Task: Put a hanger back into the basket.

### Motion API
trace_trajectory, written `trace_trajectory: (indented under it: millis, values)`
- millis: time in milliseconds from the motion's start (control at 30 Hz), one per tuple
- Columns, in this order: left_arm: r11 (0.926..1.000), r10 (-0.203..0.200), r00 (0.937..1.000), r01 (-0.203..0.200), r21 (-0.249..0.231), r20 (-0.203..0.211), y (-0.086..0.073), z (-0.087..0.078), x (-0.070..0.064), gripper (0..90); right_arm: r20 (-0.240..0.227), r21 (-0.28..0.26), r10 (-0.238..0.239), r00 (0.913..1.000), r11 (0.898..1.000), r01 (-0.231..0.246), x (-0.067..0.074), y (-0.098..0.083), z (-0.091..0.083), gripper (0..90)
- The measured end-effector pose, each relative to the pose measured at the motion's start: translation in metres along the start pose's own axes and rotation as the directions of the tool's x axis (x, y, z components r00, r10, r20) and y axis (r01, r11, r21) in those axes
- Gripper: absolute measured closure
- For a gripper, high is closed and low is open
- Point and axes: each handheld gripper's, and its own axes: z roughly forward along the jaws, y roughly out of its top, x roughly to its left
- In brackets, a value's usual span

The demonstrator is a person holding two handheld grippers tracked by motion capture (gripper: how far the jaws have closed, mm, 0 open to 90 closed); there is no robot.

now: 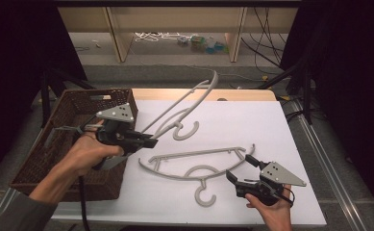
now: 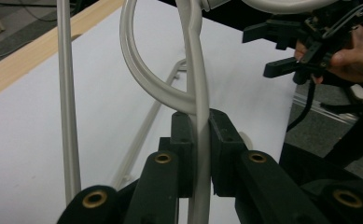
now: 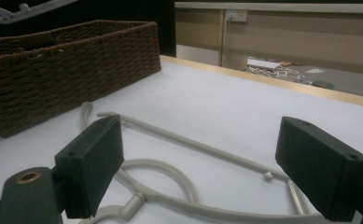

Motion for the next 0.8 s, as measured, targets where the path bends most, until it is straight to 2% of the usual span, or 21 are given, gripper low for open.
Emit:
trace_trajectory:
  millis: [200, 367, 433, 467, 500, 567, 600, 633, 667, 733, 767, 800]
  values:
    - [0.9999, -0.003, 0.9965, 0.005, 0.016, -0.083, -0.011, -0.024, 0.016, 81.9, -0.010, -0.008, 0.010, 0.9999, 1.000, -0.010, 0.001, 0.000, 0.001, 16.1]
    - [0.9990, -0.041, 0.9903, 0.043, 0.015, -0.133, -0.025, -0.039, 0.033, 81.9, -0.006, 0.003, 0.002, 1.0000, 1.000, -0.002, 0.001, 0.000, 0.001, 16.1]
    - [0.9981, -0.057, 0.9861, 0.060, 0.016, -0.156, -0.031, -0.045, 0.038, 81.9, -0.002, 0.004, 0.003, 1.0000, 1.000, -0.003, 0.001, -0.001, 0.001, 16.1]
    - [0.9982, -0.052, 0.9854, 0.056, 0.021, -0.162, -0.034, -0.048, 0.042, 81.9, -0.001, 0.012, 0.005, 1.0000, 1.000, -0.005, 0.001, -0.001, 0.002, 16.1]
    - [0.9989, -0.038, 0.9805, 0.042, 0.019, -0.193, -0.037, -0.052, 0.045, 81.9, 0.003, 0.006, 0.002, 1.0000, 1.000, -0.002, 0.001, -0.001, 0.002, 16.1]
    - [0.9984, -0.052, 0.9806, 0.055, 0.013, -0.189, -0.043, -0.057, 0.049, 81.9, 0.003, 0.006, 0.001, 1.0000, 1.000, -0.001, 0.001, -0.001, 0.002, 16.1]
    - [0.9974, -0.069, 0.9776, 0.072, 0.007, -0.199, -0.046, -0.060, 0.051, 81.9, 0.003, 0.007, 0.001, 1.0000, 1.000, -0.001, 0.001, -0.001, 0.002, 16.1]
    - [0.9979, -0.048, 0.9790, 0.055, 0.034, -0.198, -0.048, -0.064, 0.055, 81.9, 0.002, 0.020, 0.000, 1.0000, 1.000, 0.000, 0.001, -0.001, 0.001, 16.1]
    - [0.9971, -0.065, 0.9736, 0.072, 0.024, -0.219, -0.052, -0.066, 0.056, 81.9, 0.002, 0.017, 0.001, 1.0000, 1.000, -0.001, 0.001, -0.001, 0.001, 16.1]
    - [0.9967, -0.073, 0.9715, 0.079, 0.016, -0.225, -0.059, -0.071, 0.060, 81.9, 0.004, 0.006, 0.002, 1.0000, 1.000, -0.002, 0.001, -0.001, 0.002, 16.1]
    - [0.9970, -0.063, 0.9724, 0.072, 0.030, -0.225, -0.061, -0.074, 0.062, 81.9, 0.005, 0.008, 0.002, 1.0000, 1.000, -0.002, 0.001, -0.001, 0.002, 16.1]
    - [0.9959, -0.083, 0.9706, 0.089, 0.018, -0.226, -0.065, -0.076, 0.063, 81.9, -0.007, 0.012, 0.007, 1.0000, 1.000, -0.007, 0.001, -0.001, 0.002, 16.1]
